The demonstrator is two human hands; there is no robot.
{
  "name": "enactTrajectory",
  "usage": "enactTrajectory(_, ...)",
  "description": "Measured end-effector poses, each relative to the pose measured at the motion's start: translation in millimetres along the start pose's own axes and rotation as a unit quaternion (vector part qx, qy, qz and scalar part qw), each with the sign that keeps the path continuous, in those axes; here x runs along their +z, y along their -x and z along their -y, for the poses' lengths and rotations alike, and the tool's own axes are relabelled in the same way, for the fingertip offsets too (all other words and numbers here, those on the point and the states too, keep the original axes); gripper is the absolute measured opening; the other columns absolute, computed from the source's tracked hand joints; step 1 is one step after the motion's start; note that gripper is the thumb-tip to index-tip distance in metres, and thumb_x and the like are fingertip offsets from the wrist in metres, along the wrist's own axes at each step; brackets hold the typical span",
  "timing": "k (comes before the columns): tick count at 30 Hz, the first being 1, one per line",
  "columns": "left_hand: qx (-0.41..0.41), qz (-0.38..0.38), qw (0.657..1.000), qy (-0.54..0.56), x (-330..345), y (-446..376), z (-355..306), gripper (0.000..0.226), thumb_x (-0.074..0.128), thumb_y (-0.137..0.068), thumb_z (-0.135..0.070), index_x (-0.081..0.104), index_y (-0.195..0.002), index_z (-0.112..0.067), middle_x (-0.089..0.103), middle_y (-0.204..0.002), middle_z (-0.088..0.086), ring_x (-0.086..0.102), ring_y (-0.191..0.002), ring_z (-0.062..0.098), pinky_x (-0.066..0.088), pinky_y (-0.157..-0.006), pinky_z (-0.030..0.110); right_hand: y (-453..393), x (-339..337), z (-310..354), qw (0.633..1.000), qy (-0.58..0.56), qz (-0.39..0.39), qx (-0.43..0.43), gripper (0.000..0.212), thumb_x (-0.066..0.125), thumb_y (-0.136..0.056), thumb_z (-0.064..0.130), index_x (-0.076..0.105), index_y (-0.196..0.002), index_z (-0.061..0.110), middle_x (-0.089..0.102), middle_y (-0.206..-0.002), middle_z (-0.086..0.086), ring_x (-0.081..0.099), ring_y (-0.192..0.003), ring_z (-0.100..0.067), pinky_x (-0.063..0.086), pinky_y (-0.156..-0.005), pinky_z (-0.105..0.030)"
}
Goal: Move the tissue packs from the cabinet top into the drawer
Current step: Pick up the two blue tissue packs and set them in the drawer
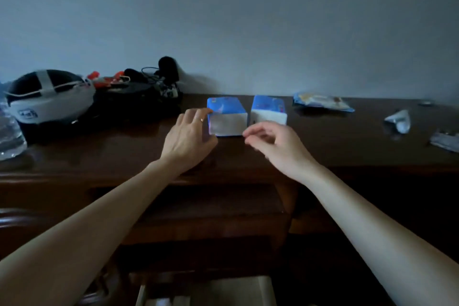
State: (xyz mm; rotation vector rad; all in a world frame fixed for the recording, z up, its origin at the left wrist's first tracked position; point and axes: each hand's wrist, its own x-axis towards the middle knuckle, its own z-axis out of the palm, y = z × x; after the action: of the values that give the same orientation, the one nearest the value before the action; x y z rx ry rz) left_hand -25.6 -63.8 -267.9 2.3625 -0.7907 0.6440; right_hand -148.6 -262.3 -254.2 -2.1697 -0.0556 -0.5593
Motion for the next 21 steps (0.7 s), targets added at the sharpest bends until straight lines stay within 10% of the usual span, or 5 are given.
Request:
enactTrajectory(3,-0.002,0.070,0.998,-0.001,25,-25,-1,0.079,0.066,-0.083,-0.042,0.028,-0.152,-0.037,0.026,-0.156,0.006,0.036,-0.136,0.034,0.045,-0.100,0.052,-49,-2,-18,0.964,0.204,-0.171,-0.006,0.035,0.065,-0.088,0.030,0.064,-0.123,0.037,0.061,-0.129,0.011,0.052,-0.122,-0.020,0.045,-0.094,-0.033)
enactTrajectory(7,0.014,0.091,0.994,-0.055,50,-64,-18,0.063,0.043,-0.091,-0.063,0.023,-0.150,-0.053,0.003,-0.167,0.005,0.016,-0.149,0.035,0.033,-0.111,0.057,-84,1,-52,0.947,0.274,-0.100,0.137,0.057,0.058,-0.091,0.055,0.044,-0.145,0.047,0.020,-0.165,-0.006,0.030,-0.146,-0.035,0.038,-0.112,-0.053)
enactTrajectory(12,-0.048,0.072,0.989,-0.124,67,-90,-28,0.061,0.042,-0.085,-0.075,0.054,-0.131,-0.037,0.044,-0.146,0.011,0.037,-0.135,0.037,0.041,-0.101,0.049,-98,14,-67,0.898,0.364,-0.195,0.152,0.074,0.050,-0.072,0.087,0.052,-0.123,0.033,0.046,-0.140,-0.015,0.050,-0.124,-0.043,0.046,-0.096,-0.055)
enactTrajectory(21,-0.085,0.012,0.991,-0.106,57,-76,-22,0.060,0.054,-0.070,-0.058,0.051,-0.121,-0.027,0.051,-0.119,0.005,0.051,-0.116,0.032,0.033,-0.071,0.039,-91,11,-66,0.899,0.327,-0.242,0.162,0.062,0.072,-0.067,0.057,0.045,-0.113,0.025,0.047,-0.126,-0.011,0.051,-0.111,-0.041,0.044,-0.074,-0.040)
